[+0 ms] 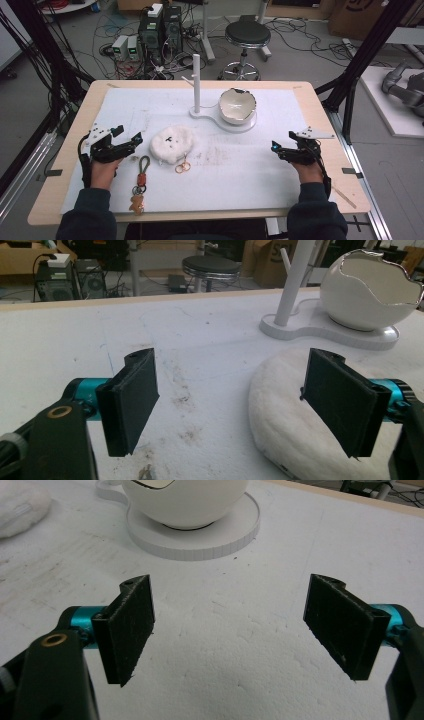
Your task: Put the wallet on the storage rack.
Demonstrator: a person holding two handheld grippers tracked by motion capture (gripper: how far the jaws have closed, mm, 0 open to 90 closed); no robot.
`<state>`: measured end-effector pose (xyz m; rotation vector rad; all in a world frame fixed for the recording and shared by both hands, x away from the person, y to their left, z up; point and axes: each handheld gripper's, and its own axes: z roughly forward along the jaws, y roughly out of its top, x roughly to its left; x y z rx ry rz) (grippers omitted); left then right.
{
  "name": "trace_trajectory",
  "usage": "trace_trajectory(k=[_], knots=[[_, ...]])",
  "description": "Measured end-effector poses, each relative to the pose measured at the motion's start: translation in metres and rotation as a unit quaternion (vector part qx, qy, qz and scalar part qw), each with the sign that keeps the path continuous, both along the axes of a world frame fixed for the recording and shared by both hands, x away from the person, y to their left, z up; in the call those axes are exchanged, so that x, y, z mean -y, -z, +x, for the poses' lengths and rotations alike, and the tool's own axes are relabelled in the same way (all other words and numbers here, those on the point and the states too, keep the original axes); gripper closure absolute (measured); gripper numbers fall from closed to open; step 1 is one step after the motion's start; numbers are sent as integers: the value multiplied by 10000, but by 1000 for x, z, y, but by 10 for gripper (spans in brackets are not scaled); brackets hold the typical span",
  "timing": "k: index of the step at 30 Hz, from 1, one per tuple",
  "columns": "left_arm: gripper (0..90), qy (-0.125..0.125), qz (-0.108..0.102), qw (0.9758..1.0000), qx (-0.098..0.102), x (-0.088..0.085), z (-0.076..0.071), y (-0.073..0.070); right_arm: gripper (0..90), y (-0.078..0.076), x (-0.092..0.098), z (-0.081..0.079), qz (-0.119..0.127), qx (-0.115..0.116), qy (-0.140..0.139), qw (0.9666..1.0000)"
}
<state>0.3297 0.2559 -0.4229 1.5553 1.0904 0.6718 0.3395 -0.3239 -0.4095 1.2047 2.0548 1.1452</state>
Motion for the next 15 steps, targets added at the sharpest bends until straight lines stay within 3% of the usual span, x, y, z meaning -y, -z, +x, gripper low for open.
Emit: trace_trajectory(k=[10,15], knots=[[229,144,-176,9997,-18,-1,-10,-8,247,-4,-4,-6,18,37,-69,10000],[242,290,-114,9993,-196,2,-11,-7,274,-4,-7,-6,4,18,-144,9999]])
